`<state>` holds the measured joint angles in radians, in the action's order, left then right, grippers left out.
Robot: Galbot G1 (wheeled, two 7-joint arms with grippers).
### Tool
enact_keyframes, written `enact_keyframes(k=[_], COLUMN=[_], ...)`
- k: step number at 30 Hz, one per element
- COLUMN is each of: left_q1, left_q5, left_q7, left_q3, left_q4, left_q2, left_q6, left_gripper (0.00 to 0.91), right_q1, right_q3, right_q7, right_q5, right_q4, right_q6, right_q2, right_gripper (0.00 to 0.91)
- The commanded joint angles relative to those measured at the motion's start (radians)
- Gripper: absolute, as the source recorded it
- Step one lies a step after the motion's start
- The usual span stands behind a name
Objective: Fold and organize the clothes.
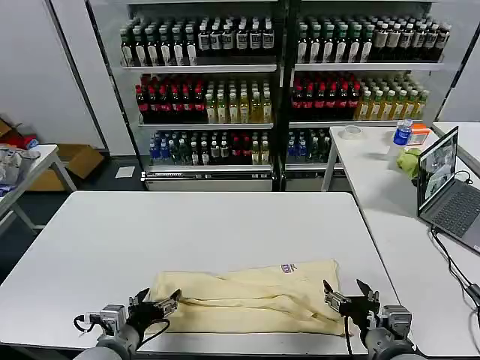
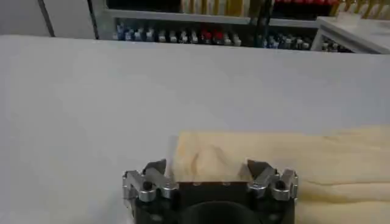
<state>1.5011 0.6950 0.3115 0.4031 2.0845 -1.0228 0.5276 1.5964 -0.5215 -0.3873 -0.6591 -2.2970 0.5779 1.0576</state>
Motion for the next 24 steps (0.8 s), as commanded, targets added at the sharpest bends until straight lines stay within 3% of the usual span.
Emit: enact_keyframes(k=[1, 13, 24], left_q1=[0.007, 0.016, 0.001], left_q5=[-0.004, 0.061, 0.222], left_q7=[0.003, -0.006, -0.026], left_q3=[-0.018, 0.072, 0.382], left_q4=[-0.046, -0.026, -0.095], left_q2=[-0.046, -0.019, 0.140], left_q6=[-0.009, -0.007, 0.013], left_gripper=[0.010, 0.010, 0.010], right_q1=[0.014, 0.009, -0.011], right_q3=[-0.006, -0.010, -0.011], right_q7=[0.000, 0.002, 0.003], right_q5=[0.008, 0.005, 0.000], right_q4=[-0.010, -0.011, -0.006], right_q6=[0.000, -0.001, -0.001], right_q2=[0.007, 0.011, -0.002], right_gripper=[0.907, 0.907, 0.907])
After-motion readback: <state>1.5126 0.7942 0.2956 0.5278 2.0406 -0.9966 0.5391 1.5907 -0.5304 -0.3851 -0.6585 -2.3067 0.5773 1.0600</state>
